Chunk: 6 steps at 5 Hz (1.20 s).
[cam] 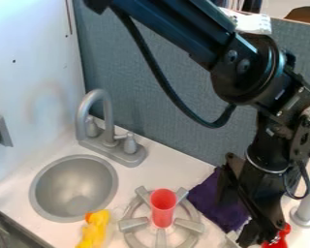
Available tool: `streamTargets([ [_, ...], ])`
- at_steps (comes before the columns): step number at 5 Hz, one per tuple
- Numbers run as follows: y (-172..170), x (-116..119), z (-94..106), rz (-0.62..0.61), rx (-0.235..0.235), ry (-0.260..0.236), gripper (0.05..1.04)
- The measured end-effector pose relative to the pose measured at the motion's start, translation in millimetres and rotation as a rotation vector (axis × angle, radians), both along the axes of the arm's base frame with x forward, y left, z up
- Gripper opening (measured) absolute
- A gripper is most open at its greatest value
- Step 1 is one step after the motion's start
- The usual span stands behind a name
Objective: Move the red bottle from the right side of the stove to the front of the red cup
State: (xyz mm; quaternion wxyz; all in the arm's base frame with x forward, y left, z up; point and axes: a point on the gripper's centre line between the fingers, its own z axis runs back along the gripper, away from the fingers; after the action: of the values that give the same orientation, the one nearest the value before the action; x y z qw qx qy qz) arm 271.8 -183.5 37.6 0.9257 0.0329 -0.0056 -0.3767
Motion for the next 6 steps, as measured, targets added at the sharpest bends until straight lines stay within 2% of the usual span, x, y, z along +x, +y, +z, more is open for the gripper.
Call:
streamTargets([
  [1, 1.7, -2.6, -10.3, 0.001, 0.019, 0.028, 1.003],
  [2, -2.9, 5.7, -14.1, -0.015, 0.033, 0.036, 1.003],
  [3, -18.9, 7.9, -15.3, -0.099, -0.041, 0.067, 1.003],
  [4, -32.1, 17.3, -14.7, -0.157, -0.091, 0.049, 1.003],
  [5, -39.0, 26.4, -19.4, -0.163, -0.087, 0.059, 1.003],
  [6, -42.1, 32.9, -27.0, -0.151, -0.061, 0.087, 1.003],
])
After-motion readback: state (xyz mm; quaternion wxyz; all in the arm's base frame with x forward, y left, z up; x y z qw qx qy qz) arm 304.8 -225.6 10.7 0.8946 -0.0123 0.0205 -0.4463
